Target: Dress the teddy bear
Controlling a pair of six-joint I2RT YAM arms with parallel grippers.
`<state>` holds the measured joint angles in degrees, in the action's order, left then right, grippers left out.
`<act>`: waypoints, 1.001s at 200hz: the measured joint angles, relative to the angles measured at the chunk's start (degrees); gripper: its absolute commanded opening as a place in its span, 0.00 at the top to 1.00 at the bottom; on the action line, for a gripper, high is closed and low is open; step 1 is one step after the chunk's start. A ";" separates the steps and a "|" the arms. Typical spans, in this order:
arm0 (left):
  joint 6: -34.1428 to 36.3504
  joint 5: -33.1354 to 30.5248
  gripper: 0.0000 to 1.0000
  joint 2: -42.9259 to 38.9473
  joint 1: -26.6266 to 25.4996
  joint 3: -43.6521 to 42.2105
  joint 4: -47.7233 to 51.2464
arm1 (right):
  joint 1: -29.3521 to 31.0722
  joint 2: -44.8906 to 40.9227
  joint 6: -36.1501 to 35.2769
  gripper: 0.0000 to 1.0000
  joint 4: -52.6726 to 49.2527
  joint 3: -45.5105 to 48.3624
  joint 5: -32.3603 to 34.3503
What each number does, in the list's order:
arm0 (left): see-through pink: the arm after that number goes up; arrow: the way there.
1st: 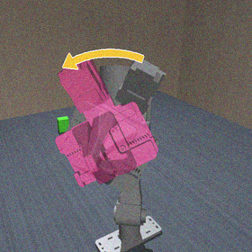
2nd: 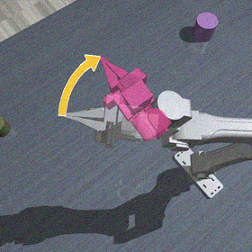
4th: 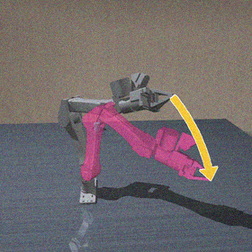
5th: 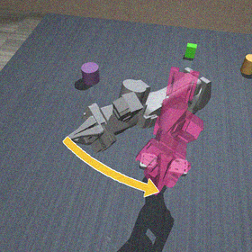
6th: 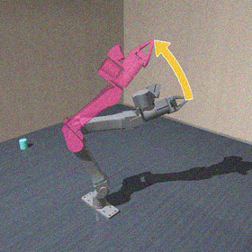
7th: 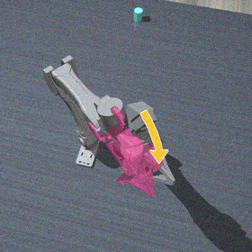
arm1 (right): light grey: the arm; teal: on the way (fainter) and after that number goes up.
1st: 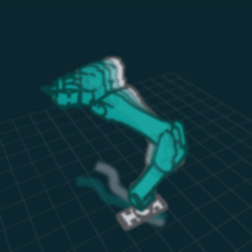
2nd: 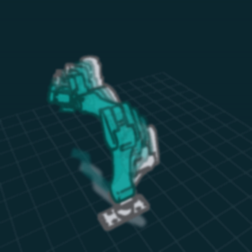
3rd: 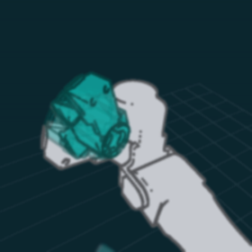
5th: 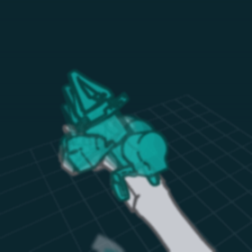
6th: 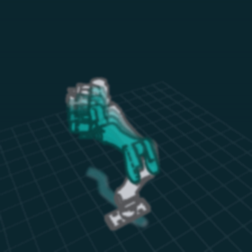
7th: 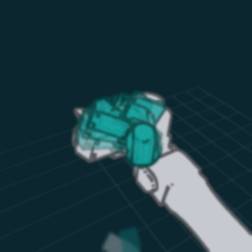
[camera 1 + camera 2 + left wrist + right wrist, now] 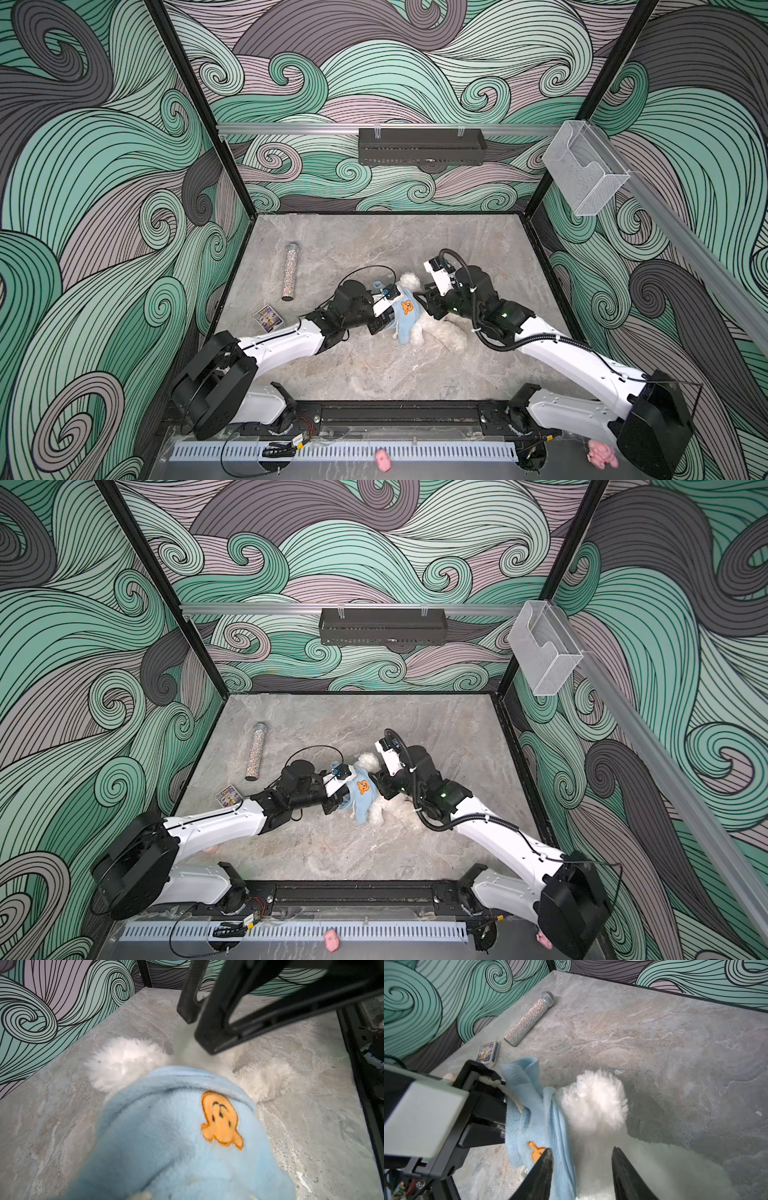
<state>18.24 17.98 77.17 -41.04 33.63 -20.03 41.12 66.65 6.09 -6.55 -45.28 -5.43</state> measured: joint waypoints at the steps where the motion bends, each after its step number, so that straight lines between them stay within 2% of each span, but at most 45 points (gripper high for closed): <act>1: 0.00 0.00 1.00 0.00 0.00 0.00 0.00 | 0.15 0.11 -0.13 0.50 -0.02 -0.11 0.20; 49: 0.00 0.00 1.00 0.00 0.02 0.00 0.44 | 4.92 6.62 -3.43 0.50 0.79 -3.28 5.53; 80: 0.09 -0.07 1.00 -0.02 0.02 0.00 1.07 | 5.31 9.88 -4.24 0.64 1.36 -4.87 8.44; 128: 0.22 -0.24 1.00 -0.02 0.02 0.11 1.20 | 5.49 10.10 -4.63 0.71 1.57 -5.81 12.07; 200: 0.55 -0.20 1.00 0.00 0.02 0.11 1.25 | 3.32 10.12 -3.50 0.94 0.79 -7.43 12.44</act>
<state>18.79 17.78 77.17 -41.01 33.74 -18.79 44.45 76.77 2.59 -5.76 -52.71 7.01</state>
